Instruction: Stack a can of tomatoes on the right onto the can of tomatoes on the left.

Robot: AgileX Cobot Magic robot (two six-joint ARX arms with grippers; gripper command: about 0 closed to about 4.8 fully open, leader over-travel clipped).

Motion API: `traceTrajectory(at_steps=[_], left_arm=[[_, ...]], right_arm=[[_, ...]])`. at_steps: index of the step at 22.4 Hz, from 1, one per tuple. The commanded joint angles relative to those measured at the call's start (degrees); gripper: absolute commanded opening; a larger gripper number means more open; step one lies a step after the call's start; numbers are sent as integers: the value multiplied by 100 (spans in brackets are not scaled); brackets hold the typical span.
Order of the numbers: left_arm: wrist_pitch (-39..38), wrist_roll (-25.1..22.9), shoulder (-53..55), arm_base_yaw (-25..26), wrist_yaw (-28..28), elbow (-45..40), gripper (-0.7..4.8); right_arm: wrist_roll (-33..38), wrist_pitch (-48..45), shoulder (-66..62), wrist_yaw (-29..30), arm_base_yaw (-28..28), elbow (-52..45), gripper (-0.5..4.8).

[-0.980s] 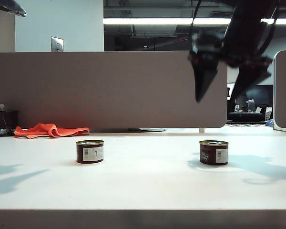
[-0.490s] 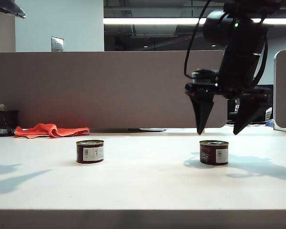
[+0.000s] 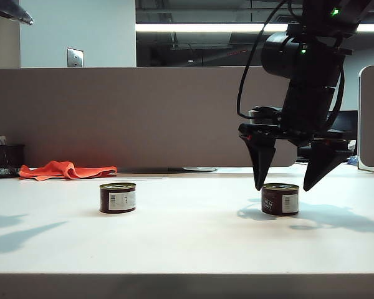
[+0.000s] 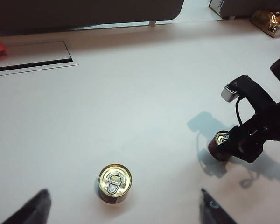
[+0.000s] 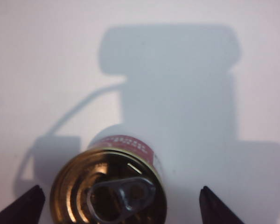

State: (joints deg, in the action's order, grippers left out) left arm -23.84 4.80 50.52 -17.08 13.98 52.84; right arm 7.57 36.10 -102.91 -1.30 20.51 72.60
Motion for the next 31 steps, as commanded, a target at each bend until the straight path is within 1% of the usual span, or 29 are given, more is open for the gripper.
traceTrajectory(at_steps=[1, 4, 6, 8, 9, 12, 16, 18, 28, 31], left_arm=[[28, 13, -13, -4, 39, 22, 403], [28, 13, -13, -4, 39, 22, 403], [28, 13, -13, -4, 39, 22, 403], [28, 13, -13, -4, 39, 22, 403], [26, 13, -13, -4, 39, 22, 403], [26, 13, -13, -4, 39, 22, 403], [-15, 13, -13, -4, 39, 22, 403], [-72, 13, -13, -4, 39, 22, 403], [-92, -9, -13, -4, 33, 22, 403], [-92, -13, -13, -4, 28, 22, 403]], right_arm=[[22, 17, 26, 20, 9, 31, 469], [22, 24, 26, 17, 9, 31, 427], [20, 70, 26, 17, 9, 31, 419], [22, 105, 26, 17, 9, 31, 382], [22, 125, 26, 17, 9, 31, 372], [22, 142, 26, 17, 9, 31, 371], [20, 160, 26, 17, 9, 31, 353], [20, 164, 26, 17, 9, 31, 332], [20, 85, 26, 17, 9, 31, 327], [17, -11, 26, 15, 9, 31, 334]])
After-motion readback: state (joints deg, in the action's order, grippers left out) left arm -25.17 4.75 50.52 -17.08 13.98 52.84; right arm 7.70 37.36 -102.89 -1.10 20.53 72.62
